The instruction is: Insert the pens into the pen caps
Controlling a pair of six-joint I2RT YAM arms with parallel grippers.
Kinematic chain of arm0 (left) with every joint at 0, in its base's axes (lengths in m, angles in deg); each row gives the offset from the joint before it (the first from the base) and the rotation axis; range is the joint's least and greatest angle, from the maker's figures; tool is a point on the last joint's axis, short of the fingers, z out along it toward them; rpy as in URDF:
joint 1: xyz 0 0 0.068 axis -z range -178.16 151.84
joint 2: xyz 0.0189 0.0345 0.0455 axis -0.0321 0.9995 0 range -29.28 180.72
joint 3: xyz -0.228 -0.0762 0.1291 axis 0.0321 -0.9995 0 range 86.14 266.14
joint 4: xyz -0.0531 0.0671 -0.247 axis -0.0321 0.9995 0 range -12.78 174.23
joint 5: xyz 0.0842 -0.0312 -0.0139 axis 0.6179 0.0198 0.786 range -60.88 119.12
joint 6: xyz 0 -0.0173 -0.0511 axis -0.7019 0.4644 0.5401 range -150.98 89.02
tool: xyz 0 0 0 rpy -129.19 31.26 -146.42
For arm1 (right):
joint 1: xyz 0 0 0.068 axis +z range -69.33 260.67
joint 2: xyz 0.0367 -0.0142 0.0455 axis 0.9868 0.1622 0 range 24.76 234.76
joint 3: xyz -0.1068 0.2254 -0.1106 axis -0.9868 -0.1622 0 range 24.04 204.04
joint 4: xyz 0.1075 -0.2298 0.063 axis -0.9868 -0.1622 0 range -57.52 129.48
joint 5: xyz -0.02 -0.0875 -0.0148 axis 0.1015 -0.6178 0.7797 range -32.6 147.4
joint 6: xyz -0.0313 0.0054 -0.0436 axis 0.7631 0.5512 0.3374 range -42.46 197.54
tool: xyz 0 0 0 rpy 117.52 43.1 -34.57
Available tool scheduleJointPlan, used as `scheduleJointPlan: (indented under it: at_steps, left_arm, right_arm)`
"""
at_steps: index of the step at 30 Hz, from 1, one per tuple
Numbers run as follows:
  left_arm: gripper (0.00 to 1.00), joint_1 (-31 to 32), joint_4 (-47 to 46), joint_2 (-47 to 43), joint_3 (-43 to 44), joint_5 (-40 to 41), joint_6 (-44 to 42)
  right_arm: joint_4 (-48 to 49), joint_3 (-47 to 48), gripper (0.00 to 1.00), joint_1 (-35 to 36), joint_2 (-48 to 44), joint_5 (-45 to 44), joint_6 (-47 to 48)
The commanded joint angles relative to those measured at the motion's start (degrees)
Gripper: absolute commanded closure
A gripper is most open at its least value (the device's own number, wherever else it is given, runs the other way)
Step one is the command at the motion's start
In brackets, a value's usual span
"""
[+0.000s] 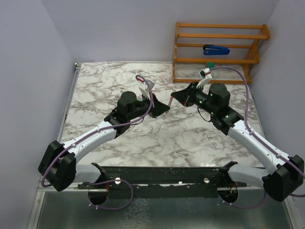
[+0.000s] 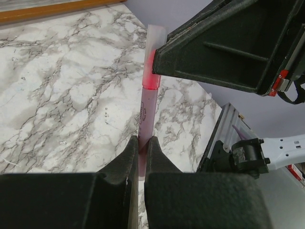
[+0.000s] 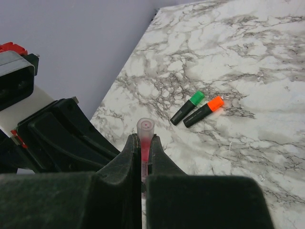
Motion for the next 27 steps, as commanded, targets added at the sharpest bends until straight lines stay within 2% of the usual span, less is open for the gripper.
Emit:
scheduleJointPlan:
  at_steps: [1, 27]
  left_arm:
    - [1.00, -2.80, -6.91, -0.16, 4.80, 7.43, -0.72]
    - [1.00, -6.73, -7.41, -0.31, 8.04, 6.05, -1.87]
  right_arm:
    - [-6.73, -3.22, 1.00, 3.19, -0.05, 5.72, -0.59]
    - [-6.07, -4.87, 0.99, 6.41, 2.39, 4.90, -0.83]
